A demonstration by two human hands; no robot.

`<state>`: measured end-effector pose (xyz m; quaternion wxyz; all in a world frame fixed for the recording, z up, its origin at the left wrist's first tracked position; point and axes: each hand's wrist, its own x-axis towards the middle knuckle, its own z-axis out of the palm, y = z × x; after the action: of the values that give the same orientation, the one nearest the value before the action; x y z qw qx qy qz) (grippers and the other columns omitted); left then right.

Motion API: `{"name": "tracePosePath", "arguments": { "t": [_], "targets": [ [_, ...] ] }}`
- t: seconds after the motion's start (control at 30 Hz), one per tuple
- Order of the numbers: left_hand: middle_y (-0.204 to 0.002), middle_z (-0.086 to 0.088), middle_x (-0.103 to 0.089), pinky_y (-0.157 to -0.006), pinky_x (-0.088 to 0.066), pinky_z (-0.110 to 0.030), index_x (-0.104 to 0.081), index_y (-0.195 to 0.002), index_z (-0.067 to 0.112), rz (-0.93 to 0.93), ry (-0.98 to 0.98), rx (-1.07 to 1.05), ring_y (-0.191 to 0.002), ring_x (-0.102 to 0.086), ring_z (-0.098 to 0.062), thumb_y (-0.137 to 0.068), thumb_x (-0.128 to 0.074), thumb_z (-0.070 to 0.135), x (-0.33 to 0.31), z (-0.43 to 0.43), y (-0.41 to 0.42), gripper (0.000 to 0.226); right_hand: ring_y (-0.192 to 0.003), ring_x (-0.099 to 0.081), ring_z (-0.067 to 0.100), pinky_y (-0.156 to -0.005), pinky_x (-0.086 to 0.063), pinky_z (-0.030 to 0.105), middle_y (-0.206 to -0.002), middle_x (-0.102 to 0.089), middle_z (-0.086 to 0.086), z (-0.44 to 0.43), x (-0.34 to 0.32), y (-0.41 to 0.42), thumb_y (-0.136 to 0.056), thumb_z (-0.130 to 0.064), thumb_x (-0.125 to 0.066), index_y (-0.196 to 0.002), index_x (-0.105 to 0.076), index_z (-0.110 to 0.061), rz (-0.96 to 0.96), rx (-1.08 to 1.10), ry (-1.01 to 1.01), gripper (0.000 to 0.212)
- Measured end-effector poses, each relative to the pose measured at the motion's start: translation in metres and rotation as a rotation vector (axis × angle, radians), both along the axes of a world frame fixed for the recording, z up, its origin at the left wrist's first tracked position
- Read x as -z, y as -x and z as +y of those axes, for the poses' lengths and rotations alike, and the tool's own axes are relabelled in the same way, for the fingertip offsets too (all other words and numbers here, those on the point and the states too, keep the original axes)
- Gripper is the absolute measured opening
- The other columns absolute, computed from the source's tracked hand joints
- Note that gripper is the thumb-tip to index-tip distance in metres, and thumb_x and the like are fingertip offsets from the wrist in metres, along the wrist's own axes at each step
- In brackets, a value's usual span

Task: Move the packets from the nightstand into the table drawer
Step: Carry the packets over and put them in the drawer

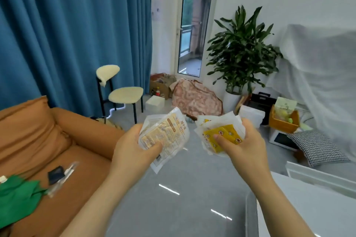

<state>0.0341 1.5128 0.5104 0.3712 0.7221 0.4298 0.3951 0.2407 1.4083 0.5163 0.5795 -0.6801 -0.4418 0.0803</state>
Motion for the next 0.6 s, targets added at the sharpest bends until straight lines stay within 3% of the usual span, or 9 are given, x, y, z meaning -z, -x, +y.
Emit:
{"name": "tracePosePath", "arguments": {
  "t": [0.1, 0.27, 0.43, 0.6],
  "targets": [
    [-0.088, 0.015, -0.065, -0.057, -0.046, -0.017, -0.06, -0.096, 0.025, 0.111, 0.067, 0.046, -0.078, -0.06, 0.0, -0.078, -0.071, 0.013, 0.033, 0.034, -0.016, 0.025, -0.072, -0.061, -0.002, -0.055, -0.046, 0.011, -0.079, -0.064, -0.011, 0.015, 0.033, -0.013, -0.074, -0.012, -0.078, -0.087, -0.055, -0.03, 0.037, 0.078, 0.132, 0.032],
    [-0.083, 0.013, -0.066, -0.06, -0.048, -0.025, -0.06, -0.088, 0.029, 0.241, 0.182, 0.098, -0.076, -0.061, -0.003, -0.075, -0.071, 0.018, 0.084, 0.075, -0.052, 0.021, -0.073, -0.061, 0.008, -0.061, -0.051, 0.026, -0.079, -0.064, -0.008, 0.032, 0.089, -0.039, -0.074, -0.015, -0.077, -0.09, -0.057, -0.025, 0.096, 0.189, 0.345, 0.028],
    [-0.083, 0.009, -0.064, -0.057, -0.045, -0.021, -0.06, -0.09, 0.019, 0.346, 0.223, 0.182, -0.075, -0.06, -0.006, -0.075, -0.072, 0.015, 0.118, 0.106, -0.108, 0.02, -0.077, -0.062, 0.011, -0.065, -0.052, 0.03, -0.082, -0.064, -0.006, 0.047, 0.133, -0.079, -0.075, -0.014, -0.075, -0.096, -0.058, -0.018, 0.186, 0.236, 0.446, 0.027],
    [-0.085, 0.005, -0.064, -0.06, -0.047, -0.026, -0.058, -0.09, 0.017, 0.466, 0.222, 0.261, -0.076, -0.06, -0.009, -0.076, -0.07, 0.018, 0.127, 0.14, -0.177, 0.018, -0.076, -0.062, 0.014, -0.066, -0.052, 0.032, -0.08, -0.064, -0.002, 0.062, 0.155, -0.141, -0.074, -0.013, -0.074, -0.094, -0.058, -0.018, 0.232, 0.28, 0.507, 0.026]
  ]
}}
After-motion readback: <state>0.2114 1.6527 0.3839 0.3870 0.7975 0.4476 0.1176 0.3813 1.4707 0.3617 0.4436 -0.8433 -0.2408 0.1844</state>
